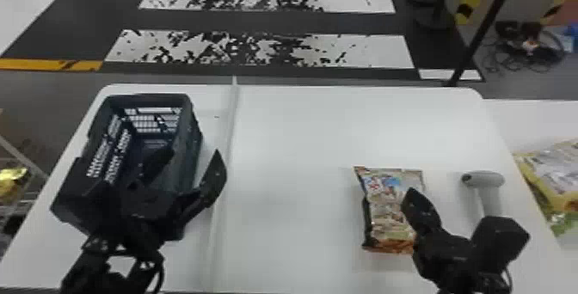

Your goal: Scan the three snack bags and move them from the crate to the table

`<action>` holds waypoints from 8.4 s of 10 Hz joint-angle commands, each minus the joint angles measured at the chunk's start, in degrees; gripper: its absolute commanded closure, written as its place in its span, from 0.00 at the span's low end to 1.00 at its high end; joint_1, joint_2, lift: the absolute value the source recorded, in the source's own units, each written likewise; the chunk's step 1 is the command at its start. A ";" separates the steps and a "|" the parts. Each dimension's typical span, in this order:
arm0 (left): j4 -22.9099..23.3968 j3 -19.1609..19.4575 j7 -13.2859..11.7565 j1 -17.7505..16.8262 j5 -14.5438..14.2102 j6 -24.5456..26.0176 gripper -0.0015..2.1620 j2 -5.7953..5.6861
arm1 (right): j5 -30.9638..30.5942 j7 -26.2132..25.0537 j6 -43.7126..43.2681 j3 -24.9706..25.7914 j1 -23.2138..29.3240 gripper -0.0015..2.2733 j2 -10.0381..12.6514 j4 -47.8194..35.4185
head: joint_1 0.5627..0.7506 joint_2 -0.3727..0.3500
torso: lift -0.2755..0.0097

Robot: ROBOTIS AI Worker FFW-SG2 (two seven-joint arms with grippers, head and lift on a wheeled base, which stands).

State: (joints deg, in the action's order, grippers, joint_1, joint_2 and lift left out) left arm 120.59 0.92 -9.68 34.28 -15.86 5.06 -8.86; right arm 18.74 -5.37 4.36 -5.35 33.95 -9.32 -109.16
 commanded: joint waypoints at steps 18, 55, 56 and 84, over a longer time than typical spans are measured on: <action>0.96 -1.45 -1.22 -0.79 -0.22 1.40 0.02 -1.25 | -8.19 4.49 8.96 16.16 2.61 0.03 1.32 -7.03 | 0.70 0.26 | 0.75; 3.95 -3.56 -0.61 1.58 1.98 3.86 0.02 -1.78 | 1.56 22.42 23.73 22.31 4.37 0.97 0.26 -7.47 | 0.70 0.25 | 0.75; 4.21 -3.64 -0.61 1.58 1.98 3.86 0.02 -1.78 | 1.56 22.42 25.84 24.77 1.73 0.97 -0.18 -6.94 | 0.70 0.21 | 0.75; 5.44 -3.73 -0.61 2.11 3.12 8.61 0.02 -2.31 | 5.61 56.17 50.97 25.39 -22.61 0.05 -8.26 21.80 | 0.70 0.22 | 0.75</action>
State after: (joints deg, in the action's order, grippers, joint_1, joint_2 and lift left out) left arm 126.05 -2.81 -10.27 36.35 -12.74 13.67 -11.16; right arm 24.85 50.78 56.21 20.78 11.54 -17.52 -87.71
